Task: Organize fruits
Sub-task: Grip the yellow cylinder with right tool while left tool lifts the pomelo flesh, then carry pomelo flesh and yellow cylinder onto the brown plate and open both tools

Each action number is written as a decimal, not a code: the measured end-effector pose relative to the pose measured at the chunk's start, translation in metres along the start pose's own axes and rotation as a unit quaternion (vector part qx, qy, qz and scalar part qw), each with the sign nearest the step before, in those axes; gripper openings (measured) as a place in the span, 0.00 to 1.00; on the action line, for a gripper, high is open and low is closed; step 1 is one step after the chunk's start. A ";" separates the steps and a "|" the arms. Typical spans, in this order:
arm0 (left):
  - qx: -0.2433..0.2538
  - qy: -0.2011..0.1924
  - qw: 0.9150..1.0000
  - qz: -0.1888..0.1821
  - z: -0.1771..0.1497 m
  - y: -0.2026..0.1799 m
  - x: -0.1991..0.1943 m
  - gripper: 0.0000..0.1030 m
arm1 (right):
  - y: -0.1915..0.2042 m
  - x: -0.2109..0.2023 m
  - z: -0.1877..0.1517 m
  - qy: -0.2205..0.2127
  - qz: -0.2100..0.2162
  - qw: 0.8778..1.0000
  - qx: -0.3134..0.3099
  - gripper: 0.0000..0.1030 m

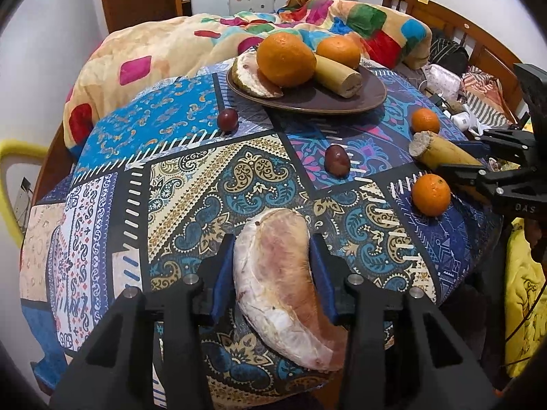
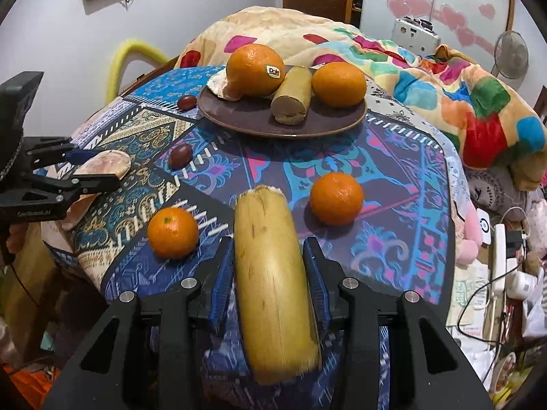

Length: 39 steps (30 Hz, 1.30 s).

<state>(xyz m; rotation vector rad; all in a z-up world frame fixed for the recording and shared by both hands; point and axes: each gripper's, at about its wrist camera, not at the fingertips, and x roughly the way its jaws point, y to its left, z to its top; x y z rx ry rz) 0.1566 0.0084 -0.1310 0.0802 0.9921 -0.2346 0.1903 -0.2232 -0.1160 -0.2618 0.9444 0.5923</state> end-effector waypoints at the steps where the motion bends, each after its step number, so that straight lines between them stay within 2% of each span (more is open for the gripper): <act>1: 0.001 -0.001 1.000 0.000 0.000 0.000 0.000 0.41 | 0.000 0.000 0.001 -0.004 0.002 1.000 0.002 0.37; 5: -0.002 -0.007 1.000 0.010 0.003 0.000 -0.004 0.41 | 0.000 -0.003 0.002 -0.013 -0.001 1.000 0.007 0.35; 8: -0.015 -0.025 1.000 0.008 0.009 0.004 -0.015 0.40 | -0.002 -0.009 0.003 -0.021 0.001 1.000 0.017 0.35; 13: -0.024 -0.056 0.998 0.011 0.020 0.007 -0.035 0.37 | -0.005 -0.036 0.007 -0.059 0.002 0.998 0.028 0.34; 15: -0.027 -0.069 0.997 0.009 0.025 0.008 -0.043 0.22 | -0.008 -0.048 0.010 -0.076 0.000 0.997 0.034 0.34; 17: -0.031 -0.076 0.997 -0.005 0.031 0.008 -0.048 0.21 | -0.011 -0.056 0.012 -0.088 0.001 0.995 0.041 0.34; 23: -0.015 -0.096 0.995 0.003 0.041 -0.001 -0.051 0.21 | -0.017 -0.070 0.023 -0.119 0.007 0.991 0.056 0.34; 29: -0.013 -0.111 0.994 0.005 0.052 -0.003 -0.055 0.21 | -0.020 -0.072 0.035 -0.134 0.007 0.989 0.055 0.34; 39: -0.003 -0.131 0.991 -0.012 0.085 -0.011 -0.053 0.21 | -0.030 -0.071 0.057 -0.152 -0.007 0.987 0.055 0.34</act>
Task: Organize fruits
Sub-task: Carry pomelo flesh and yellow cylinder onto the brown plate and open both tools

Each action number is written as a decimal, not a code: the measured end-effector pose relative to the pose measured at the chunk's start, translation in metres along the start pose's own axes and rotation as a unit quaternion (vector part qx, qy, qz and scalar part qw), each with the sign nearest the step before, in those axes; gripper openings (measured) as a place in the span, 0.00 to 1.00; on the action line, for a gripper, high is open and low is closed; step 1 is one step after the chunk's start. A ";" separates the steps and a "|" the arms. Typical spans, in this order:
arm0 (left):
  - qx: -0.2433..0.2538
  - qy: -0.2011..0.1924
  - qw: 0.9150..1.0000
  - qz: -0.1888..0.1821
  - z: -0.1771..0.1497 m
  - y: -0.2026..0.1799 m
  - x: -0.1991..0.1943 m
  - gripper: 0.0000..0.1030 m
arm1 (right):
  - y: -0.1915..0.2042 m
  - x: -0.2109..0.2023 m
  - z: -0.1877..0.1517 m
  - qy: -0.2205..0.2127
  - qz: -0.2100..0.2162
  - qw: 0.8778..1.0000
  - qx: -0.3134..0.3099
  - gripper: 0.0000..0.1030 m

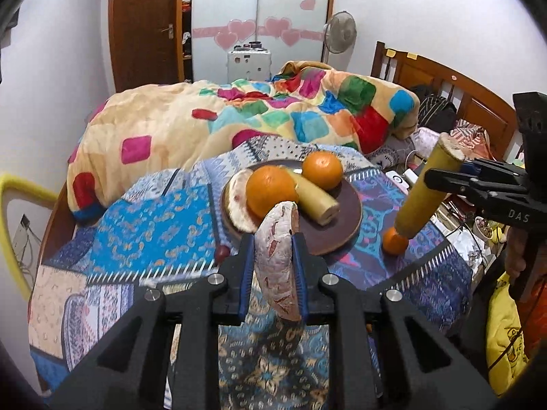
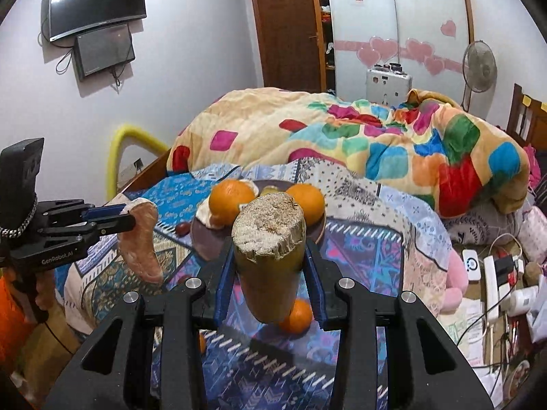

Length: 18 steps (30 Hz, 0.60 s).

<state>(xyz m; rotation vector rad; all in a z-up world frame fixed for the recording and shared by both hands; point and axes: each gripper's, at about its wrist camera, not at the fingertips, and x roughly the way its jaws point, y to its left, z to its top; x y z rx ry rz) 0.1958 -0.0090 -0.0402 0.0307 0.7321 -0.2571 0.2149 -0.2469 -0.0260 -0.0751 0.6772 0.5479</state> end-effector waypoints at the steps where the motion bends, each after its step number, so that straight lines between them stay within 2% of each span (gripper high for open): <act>1: 0.002 -0.002 1.000 0.000 0.003 -0.001 0.002 0.21 | -0.001 0.003 0.002 -0.001 -0.003 1.000 -0.001 0.34; 12: 0.025 -0.016 0.999 -0.016 0.029 -0.014 0.039 0.21 | -0.006 0.048 0.020 0.015 -0.016 1.000 -0.013 0.34; 18: 0.027 -0.007 0.999 -0.027 0.036 -0.017 0.070 0.21 | -0.007 0.079 0.026 0.024 -0.015 1.000 -0.013 0.34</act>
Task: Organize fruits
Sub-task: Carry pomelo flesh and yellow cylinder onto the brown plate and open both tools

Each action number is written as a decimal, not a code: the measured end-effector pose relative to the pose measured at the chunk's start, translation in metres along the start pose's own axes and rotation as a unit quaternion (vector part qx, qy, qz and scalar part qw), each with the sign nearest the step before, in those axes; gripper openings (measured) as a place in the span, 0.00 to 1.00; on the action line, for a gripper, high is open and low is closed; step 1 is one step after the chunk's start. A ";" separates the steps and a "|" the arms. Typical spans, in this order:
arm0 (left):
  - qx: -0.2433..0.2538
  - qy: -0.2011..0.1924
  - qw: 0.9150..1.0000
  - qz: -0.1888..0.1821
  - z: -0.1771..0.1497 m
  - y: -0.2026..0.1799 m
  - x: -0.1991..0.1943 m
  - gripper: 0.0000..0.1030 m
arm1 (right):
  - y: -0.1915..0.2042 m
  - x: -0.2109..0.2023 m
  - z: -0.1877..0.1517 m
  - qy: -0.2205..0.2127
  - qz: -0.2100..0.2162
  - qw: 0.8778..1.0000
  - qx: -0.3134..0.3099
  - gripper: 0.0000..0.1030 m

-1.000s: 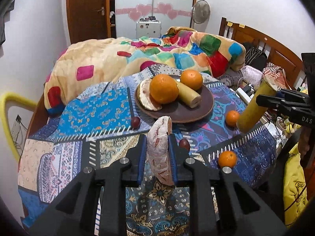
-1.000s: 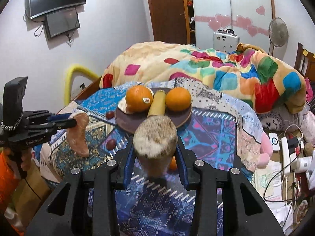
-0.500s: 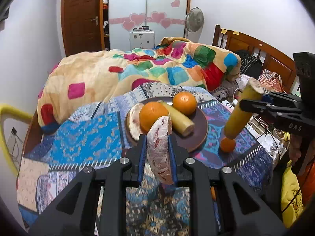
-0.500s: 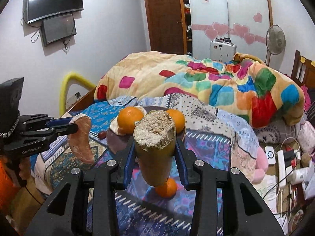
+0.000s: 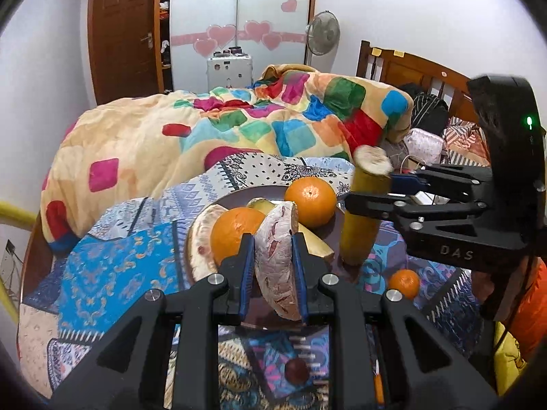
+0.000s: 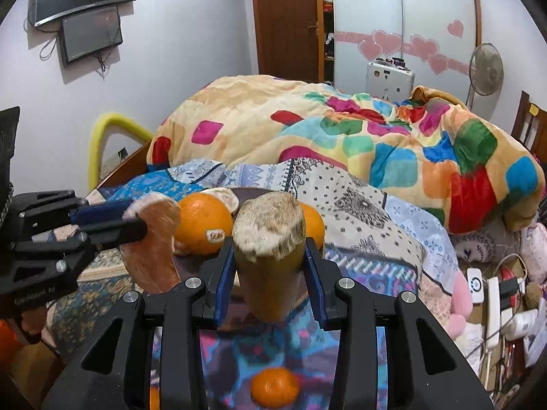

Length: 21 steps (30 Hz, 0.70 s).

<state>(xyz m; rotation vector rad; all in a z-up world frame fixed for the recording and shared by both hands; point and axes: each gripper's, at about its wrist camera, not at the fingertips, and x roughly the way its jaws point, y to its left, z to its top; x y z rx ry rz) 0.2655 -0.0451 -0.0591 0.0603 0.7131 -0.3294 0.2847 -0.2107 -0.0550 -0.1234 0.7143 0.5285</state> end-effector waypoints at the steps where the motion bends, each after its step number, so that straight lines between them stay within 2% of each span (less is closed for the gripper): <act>1: 0.001 0.002 1.000 0.000 0.001 -0.001 0.004 0.21 | -0.001 0.005 0.002 0.002 0.003 1.000 0.001 0.34; 7: -0.007 0.001 1.000 0.003 0.004 0.006 0.017 0.21 | 0.002 0.024 0.003 0.005 0.012 1.000 -0.009 0.34; 10: -0.013 0.004 1.000 0.020 0.003 0.010 0.021 0.21 | 0.001 0.032 -0.002 0.015 0.007 1.000 -0.013 0.34; 11: -0.015 0.007 1.000 0.012 0.002 0.011 0.022 0.22 | 0.000 0.034 -0.003 0.019 0.008 1.000 -0.011 0.34; 13: -0.017 0.013 1.000 0.009 0.002 0.012 0.023 0.25 | -0.005 0.038 -0.006 0.032 0.015 0.999 -0.002 0.34; 15: -0.015 0.017 1.000 0.011 0.000 0.011 0.024 0.34 | -0.008 0.040 -0.006 0.043 0.029 0.999 0.006 0.35; 18: -0.013 0.021 0.999 0.020 -0.002 0.009 0.024 0.43 | -0.006 0.041 -0.008 0.050 0.028 0.998 0.001 0.35; 21: -0.012 0.027 0.999 0.032 -0.006 0.010 0.024 0.46 | -0.003 0.038 -0.012 0.053 0.020 0.998 -0.006 0.37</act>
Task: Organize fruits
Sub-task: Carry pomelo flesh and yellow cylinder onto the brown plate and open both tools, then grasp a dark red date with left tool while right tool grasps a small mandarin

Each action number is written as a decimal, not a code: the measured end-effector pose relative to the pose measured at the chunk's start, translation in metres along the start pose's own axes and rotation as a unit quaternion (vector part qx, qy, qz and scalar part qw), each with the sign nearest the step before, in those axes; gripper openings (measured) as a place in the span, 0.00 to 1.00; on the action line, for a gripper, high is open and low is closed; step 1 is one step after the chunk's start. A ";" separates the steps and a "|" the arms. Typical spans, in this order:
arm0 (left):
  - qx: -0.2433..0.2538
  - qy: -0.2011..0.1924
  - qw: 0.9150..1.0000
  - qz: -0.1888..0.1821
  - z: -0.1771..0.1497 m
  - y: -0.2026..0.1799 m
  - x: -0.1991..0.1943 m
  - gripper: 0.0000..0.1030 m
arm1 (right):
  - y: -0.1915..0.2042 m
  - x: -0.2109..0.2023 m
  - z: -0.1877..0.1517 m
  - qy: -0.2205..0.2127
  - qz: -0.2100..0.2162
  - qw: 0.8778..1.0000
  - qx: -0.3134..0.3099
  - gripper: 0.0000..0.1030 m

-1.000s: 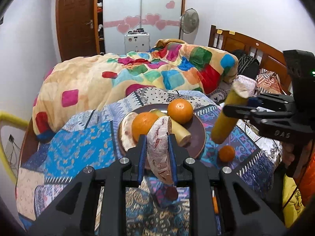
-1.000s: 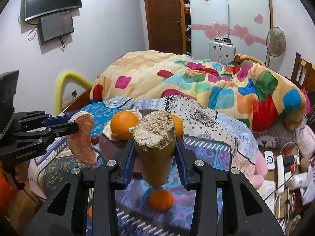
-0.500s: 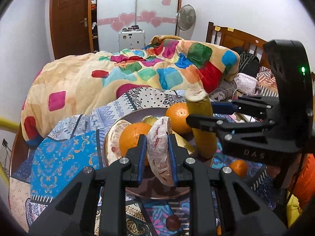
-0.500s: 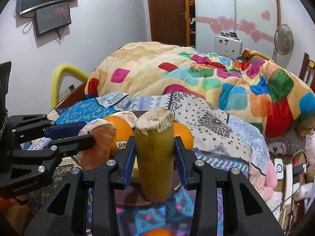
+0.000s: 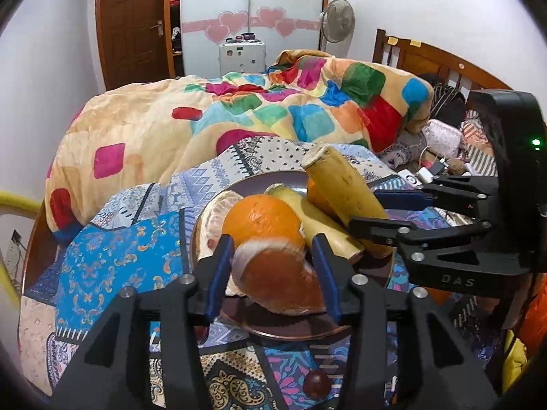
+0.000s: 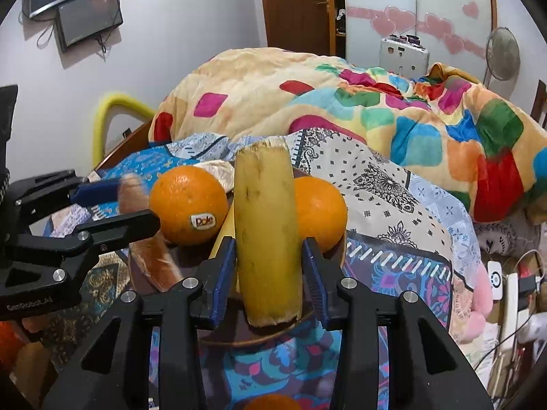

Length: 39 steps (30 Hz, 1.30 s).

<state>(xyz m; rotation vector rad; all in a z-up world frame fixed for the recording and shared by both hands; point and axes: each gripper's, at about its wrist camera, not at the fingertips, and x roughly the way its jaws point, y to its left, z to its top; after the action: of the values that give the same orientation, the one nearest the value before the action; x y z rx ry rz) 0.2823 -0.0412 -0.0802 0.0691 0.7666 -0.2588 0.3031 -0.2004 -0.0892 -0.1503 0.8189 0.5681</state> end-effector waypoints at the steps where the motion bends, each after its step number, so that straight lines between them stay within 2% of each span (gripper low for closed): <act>1: -0.002 0.002 1.000 0.001 -0.001 0.001 0.000 0.46 | 0.001 -0.001 -0.001 0.000 -0.003 1.000 -0.001 0.39; 3: -0.005 0.007 1.000 0.004 -0.004 0.005 0.001 0.47 | 0.001 -0.006 -0.004 -0.003 -0.009 1.000 -0.003 0.40; 5: -0.010 0.012 1.000 0.010 -0.005 0.008 0.001 0.47 | -0.001 -0.012 -0.005 -0.009 -0.014 1.000 0.000 0.46; 18: -0.024 -0.012 0.999 0.025 -0.017 0.003 -0.054 0.58 | 0.003 -0.067 -0.018 -0.045 -0.024 0.999 0.018 0.47; 27: -0.045 -0.003 0.999 0.015 -0.039 -0.003 -0.070 0.59 | 0.016 -0.100 -0.042 -0.063 -0.033 0.997 0.008 0.50; 32: -0.053 0.013 0.998 0.014 -0.053 -0.007 -0.067 0.59 | 0.021 -0.103 -0.060 -0.059 -0.044 0.997 -0.003 0.52; 39: -0.036 0.040 0.998 0.021 -0.074 -0.014 -0.051 0.59 | 0.011 -0.083 -0.084 -0.032 -0.045 0.998 0.005 0.52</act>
<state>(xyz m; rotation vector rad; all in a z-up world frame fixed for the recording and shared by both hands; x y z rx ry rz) 0.1938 -0.0329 -0.0977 0.0289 0.8526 -0.1886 0.1982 -0.2544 -0.0853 -0.1582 0.7491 0.4826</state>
